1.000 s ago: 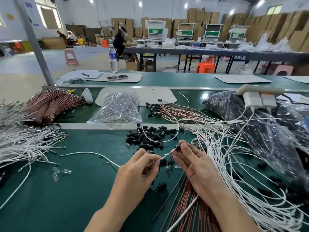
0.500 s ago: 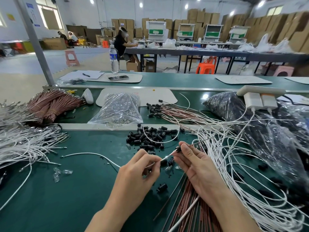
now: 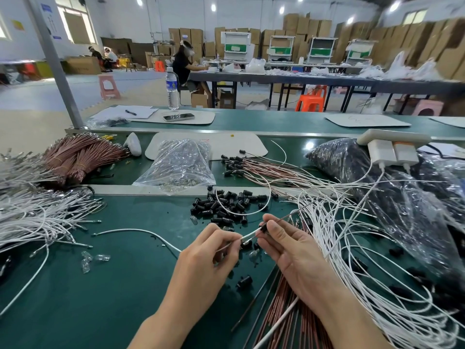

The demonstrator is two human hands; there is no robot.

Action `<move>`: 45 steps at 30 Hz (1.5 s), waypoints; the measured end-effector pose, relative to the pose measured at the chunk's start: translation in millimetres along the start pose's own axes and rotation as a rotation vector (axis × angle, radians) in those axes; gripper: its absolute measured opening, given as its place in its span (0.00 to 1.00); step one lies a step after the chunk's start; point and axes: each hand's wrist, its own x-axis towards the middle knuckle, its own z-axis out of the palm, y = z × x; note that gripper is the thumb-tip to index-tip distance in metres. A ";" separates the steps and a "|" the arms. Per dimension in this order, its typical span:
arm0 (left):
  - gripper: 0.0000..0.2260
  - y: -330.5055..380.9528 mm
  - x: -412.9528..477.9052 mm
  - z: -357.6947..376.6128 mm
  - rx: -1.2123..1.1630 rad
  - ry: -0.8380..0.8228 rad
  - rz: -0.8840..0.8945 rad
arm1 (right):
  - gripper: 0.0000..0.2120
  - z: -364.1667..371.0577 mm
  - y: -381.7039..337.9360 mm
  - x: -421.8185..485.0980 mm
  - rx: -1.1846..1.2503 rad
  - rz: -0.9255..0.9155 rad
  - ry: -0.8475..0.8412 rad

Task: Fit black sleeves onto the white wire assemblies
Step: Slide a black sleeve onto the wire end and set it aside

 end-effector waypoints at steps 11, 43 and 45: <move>0.08 -5.9 -1.3 2.2 0.012 -0.007 0.012 | 0.11 2.4 9.8 -1.1 -0.100 0.060 -0.127; 0.15 -23.7 7.3 -27.8 0.235 0.214 -0.141 | 0.08 -30.8 -30.7 -4.7 0.172 -0.266 0.207; 0.15 -26.2 7.7 -30.5 0.230 0.222 -0.154 | 0.08 -37.3 -34.9 -5.1 0.280 -0.298 0.232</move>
